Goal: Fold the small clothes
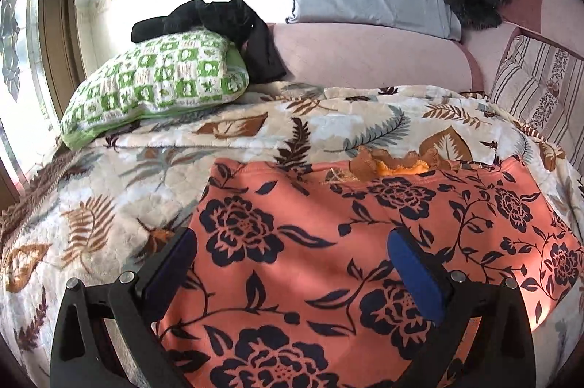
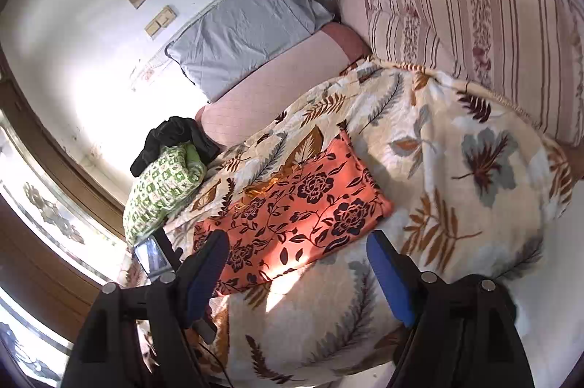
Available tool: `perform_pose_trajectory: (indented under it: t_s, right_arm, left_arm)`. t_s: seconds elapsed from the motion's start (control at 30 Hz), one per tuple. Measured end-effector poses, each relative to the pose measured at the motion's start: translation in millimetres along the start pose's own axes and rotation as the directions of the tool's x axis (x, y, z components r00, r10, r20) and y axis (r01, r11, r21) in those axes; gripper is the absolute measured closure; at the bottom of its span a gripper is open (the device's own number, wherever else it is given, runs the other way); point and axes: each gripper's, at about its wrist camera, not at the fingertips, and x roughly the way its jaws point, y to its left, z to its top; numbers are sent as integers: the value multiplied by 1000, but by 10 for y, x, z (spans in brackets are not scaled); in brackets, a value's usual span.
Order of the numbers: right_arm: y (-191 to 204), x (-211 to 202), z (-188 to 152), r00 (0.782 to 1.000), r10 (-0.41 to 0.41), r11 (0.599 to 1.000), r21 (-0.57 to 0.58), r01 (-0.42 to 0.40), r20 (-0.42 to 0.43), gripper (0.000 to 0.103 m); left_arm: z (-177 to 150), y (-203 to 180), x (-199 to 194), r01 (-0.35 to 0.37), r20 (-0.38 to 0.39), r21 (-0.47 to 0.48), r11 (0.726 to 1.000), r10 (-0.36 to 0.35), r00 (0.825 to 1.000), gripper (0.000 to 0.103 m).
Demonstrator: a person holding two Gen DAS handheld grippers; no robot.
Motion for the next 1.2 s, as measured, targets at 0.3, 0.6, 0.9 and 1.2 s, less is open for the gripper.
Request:
perform_pose_trajectory:
  t_s: [0.3, 0.6, 0.9, 1.2]
  right_arm:
    - [-772, 1638, -452, 933, 273, 865, 485, -131, -236, 21]
    - [-1425, 2200, -162, 959, 246, 761, 640, -104, -137, 21]
    - [-1318, 2431, 154, 971, 159, 847, 531, -40, -181, 57]
    - [-1052, 2603, 327, 966, 31, 938, 341, 61, -258, 87]
  left_arm:
    - [-247, -305, -165, 128, -146, 58, 990, -119, 982, 0]
    - [-183, -956, 254, 103, -227, 135, 985, -70, 971, 0]
    - [-70, -810, 193, 51, -186, 76, 996, -36, 982, 0]
    - [-23, -523, 228, 154, -256, 10, 988, -146, 956, 0]
